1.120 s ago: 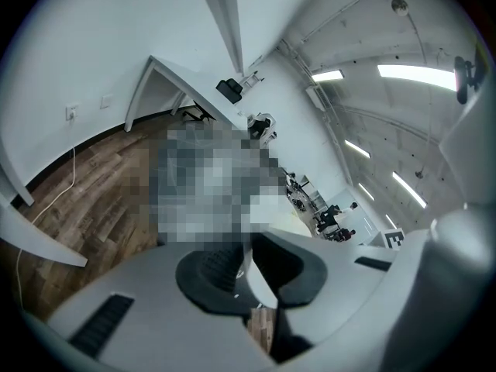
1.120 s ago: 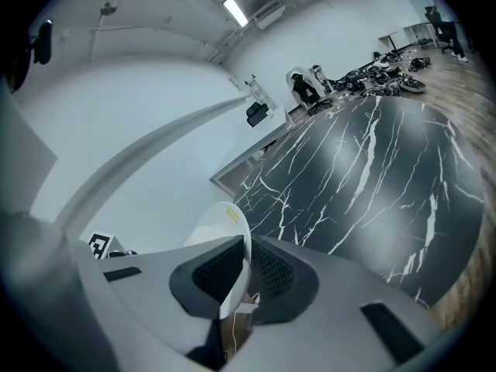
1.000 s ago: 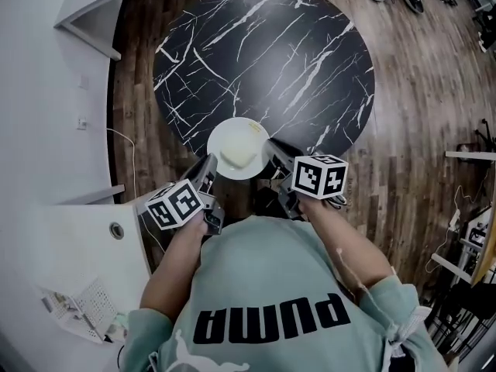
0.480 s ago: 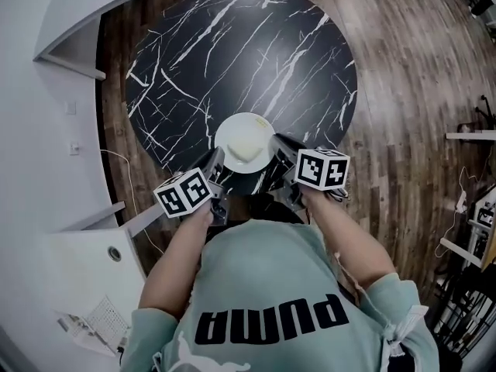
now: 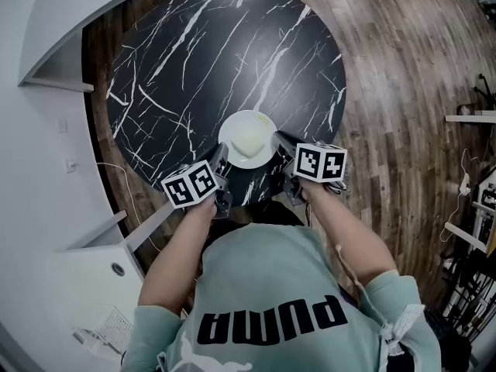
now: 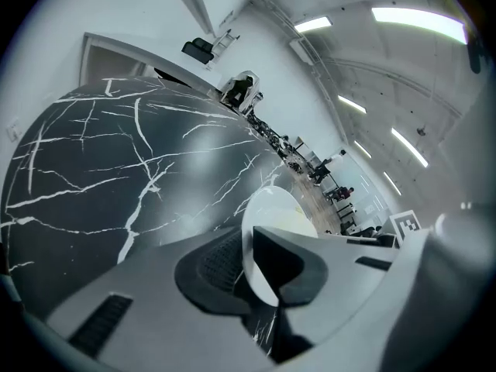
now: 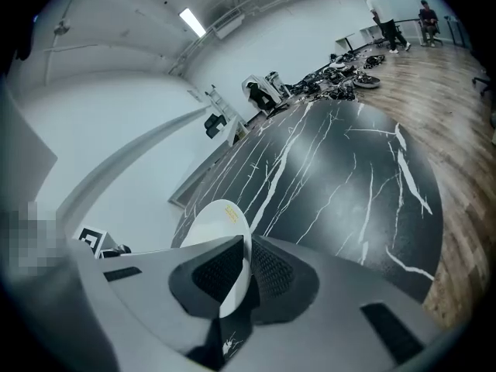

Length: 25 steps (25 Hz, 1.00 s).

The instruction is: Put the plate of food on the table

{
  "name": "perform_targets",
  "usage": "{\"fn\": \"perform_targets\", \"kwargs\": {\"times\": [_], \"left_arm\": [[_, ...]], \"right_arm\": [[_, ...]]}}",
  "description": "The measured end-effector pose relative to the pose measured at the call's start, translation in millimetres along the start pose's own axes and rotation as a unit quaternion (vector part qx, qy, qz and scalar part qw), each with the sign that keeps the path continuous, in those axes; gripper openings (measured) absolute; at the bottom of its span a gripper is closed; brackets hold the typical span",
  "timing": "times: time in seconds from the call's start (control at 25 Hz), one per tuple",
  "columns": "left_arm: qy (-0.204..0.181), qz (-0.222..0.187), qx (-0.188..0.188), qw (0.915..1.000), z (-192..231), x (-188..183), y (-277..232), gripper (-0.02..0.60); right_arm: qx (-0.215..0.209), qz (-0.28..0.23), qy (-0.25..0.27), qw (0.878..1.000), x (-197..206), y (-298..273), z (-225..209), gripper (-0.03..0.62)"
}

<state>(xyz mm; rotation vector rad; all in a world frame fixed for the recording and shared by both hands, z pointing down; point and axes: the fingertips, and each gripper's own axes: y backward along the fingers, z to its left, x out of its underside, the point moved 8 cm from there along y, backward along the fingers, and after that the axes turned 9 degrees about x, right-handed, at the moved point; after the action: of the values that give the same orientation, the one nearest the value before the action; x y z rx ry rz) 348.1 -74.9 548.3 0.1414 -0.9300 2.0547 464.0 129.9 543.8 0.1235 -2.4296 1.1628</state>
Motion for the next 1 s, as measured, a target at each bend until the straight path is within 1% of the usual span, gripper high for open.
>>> {"fn": "perform_targets", "kwargs": {"times": [0.28,0.4,0.84,1.0], "left_arm": [[-0.017,0.027,-0.017,0.9993,3.3,-3.9,-32.2,0.046],[-0.018,0.038,-0.017,0.9990,4.2,-1.5,-42.0,0.046],[-0.033,0.061,-0.040,0.9968,14.5,5.9,-54.9,0.046],[-0.040,0.067,-0.035,0.9963,16.0,6.2,-58.4,0.048]], "right_arm": [[0.016,0.006,-0.007,1.000,-8.7,-14.4,-22.5,0.037],[0.025,0.009,-0.009,1.000,-9.1,-18.9,-29.0,0.037],[0.045,0.020,-0.002,0.999,-5.2,-28.8,-37.2,0.038],[0.055,0.021,0.002,0.998,-3.9,-31.7,-37.9,0.038]]}}
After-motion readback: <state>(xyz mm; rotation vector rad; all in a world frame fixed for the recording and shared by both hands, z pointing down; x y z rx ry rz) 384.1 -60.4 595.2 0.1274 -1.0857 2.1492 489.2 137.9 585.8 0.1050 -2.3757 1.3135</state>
